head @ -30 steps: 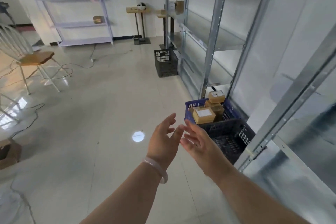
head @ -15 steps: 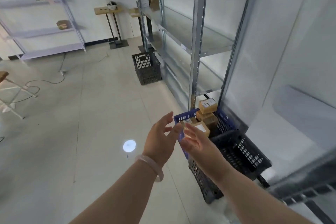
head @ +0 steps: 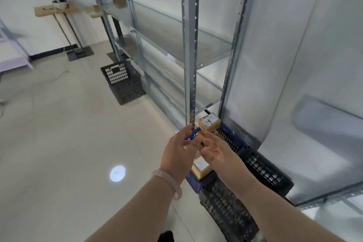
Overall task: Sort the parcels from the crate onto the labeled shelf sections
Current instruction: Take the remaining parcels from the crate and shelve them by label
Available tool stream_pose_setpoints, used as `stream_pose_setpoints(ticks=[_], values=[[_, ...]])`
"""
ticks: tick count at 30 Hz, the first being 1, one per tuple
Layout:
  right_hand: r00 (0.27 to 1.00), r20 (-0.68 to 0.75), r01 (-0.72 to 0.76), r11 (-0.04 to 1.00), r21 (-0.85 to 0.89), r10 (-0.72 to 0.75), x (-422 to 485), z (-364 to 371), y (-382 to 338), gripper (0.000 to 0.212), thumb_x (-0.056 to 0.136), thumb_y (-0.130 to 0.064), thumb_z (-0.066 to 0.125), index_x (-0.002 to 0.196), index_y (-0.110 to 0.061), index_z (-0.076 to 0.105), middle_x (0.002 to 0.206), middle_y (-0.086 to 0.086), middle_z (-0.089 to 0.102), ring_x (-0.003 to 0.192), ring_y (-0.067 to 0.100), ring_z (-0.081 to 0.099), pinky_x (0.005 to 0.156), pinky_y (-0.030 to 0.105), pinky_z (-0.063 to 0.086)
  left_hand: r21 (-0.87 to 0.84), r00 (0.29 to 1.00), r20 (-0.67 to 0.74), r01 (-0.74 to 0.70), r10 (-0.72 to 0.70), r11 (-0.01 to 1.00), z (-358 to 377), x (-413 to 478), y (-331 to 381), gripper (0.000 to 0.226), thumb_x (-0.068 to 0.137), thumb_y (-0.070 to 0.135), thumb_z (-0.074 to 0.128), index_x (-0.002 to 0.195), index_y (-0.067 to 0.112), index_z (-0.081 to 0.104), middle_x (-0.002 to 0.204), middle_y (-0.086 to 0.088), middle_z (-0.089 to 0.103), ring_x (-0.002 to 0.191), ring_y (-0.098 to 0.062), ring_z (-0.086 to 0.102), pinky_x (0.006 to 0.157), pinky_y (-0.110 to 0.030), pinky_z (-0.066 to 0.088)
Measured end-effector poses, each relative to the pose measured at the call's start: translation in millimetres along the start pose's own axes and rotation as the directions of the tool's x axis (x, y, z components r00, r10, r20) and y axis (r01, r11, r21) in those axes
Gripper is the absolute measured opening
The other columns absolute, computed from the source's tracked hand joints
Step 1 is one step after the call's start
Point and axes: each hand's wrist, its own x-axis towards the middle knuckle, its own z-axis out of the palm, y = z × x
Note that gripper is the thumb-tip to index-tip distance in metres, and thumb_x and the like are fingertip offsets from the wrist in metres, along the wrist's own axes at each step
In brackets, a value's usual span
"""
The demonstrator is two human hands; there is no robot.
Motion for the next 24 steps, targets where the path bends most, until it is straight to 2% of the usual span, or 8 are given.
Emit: stream_pose_setpoints(ticks=[3, 6, 9, 12, 16, 18, 20, 24], values=[[0.996, -0.081, -0.031, 0.999, 0.042, 0.035, 43, 21, -12, 0.06, 0.087, -0.049, 0.061, 0.142, -0.04, 0.039, 0.133, -0.019, 0.053, 0.124, -0.002, 0.05, 0.088, 0.01, 0.042, -0.013, 0.995, 0.1, -0.015, 0.017, 1.0, -24, 51, -8, 0.036, 0.098, 0.028, 0.056, 0.133, 0.034, 0.053, 0.1, 0.035, 0.055, 0.093, 0.012, 0.056, 0.076, -0.007, 0.042], [0.983, -0.167, -0.069, 0.994, 0.081, 0.082, 74, 36, -28, 0.047, 0.086, -0.047, 0.061, 0.13, -0.051, 0.043, 0.125, -0.027, 0.056, 0.117, -0.009, 0.052, 0.079, 0.005, 0.043, 0.023, 0.976, 0.215, -0.038, 0.033, 0.999, -40, 98, -9, 0.027, 0.099, 0.025, 0.055, 0.108, 0.05, 0.052, 0.083, 0.048, 0.057, 0.083, 0.021, 0.055, 0.072, -0.005, 0.043], [0.944, -0.302, -0.096, 0.988, 0.125, 0.13, 95, 35, -30, 0.052, 0.078, -0.058, 0.057, 0.127, -0.055, 0.039, 0.124, -0.032, 0.051, 0.115, -0.01, 0.05, 0.089, 0.013, 0.041, 0.033, 0.948, 0.312, -0.08, 0.066, 0.996, -36, 142, -14, 0.036, 0.098, 0.031, 0.055, 0.134, 0.036, 0.051, 0.097, 0.033, 0.055, 0.091, 0.012, 0.055, 0.081, -0.014, 0.044], [0.88, -0.421, -0.126, 0.963, 0.24, 0.22, 105, 25, -16, 0.067, 0.071, -0.06, 0.056, 0.135, -0.048, 0.04, 0.128, -0.024, 0.053, 0.112, -0.008, 0.051, 0.103, 0.029, 0.043, 0.031, 0.918, 0.393, -0.065, 0.048, 0.997, -17, 173, -19, 0.041, 0.098, 0.031, 0.055, 0.139, 0.03, 0.049, 0.109, 0.026, 0.056, 0.092, 0.013, 0.052, 0.075, -0.004, 0.039], [0.814, -0.494, -0.15, 0.932, 0.329, 0.305, 122, 4, 7, 0.079, 0.072, -0.058, 0.056, 0.146, -0.037, 0.035, 0.139, -0.014, 0.049, 0.111, -0.011, 0.05, 0.093, 0.019, 0.043, 0.046, 0.864, 0.503, -0.045, 0.015, 0.998, 17, 204, -28, 0.043, 0.099, 0.029, 0.053, 0.142, 0.029, 0.046, 0.121, 0.015, 0.054, 0.101, 0.001, 0.054, 0.076, -0.001, 0.041], [0.791, -0.506, -0.163, 0.916, 0.366, 0.343, 138, -8, 21, 0.079, 0.074, -0.057, 0.055, 0.147, -0.036, 0.034, 0.139, -0.013, 0.048, 0.105, -0.015, 0.05, 0.086, 0.012, 0.042, 0.062, 0.855, 0.518, -0.025, -0.01, 0.998, 34, 225, -35, 0.042, 0.099, 0.029, 0.053, 0.141, 0.029, 0.047, 0.119, 0.014, 0.055, 0.105, -0.005, 0.055, 0.086, -0.012, 0.045], [0.776, -0.504, -0.188, 0.902, 0.388, 0.379, 154, -19, 35, 0.077, 0.075, -0.059, 0.054, 0.146, -0.039, 0.033, 0.14, -0.014, 0.047, 0.11, -0.009, 0.051, 0.089, 0.013, 0.04, 0.085, 0.854, 0.519, -0.016, -0.03, 0.996, 49, 245, -44, 0.041, 0.099, 0.03, 0.053, 0.14, 0.03, 0.048, 0.121, 0.011, 0.059, 0.105, -0.008, 0.059, 0.089, -0.026, 0.05], [0.735, -0.499, -0.249, 0.868, 0.43, 0.459, 178, -38, 70, 0.065, 0.088, -0.052, 0.053, 0.147, -0.038, 0.032, 0.142, -0.013, 0.045, 0.119, 0.001, 0.046, 0.088, 0.015, 0.037, 0.13, 0.834, 0.548, -0.012, -0.062, 0.991, 73, 280, -65, 0.04, 0.101, 0.032, 0.049, 0.141, 0.03, 0.048, 0.119, 0.009, 0.064, 0.101, -0.007, 0.064, 0.077, -0.02, 0.054]])
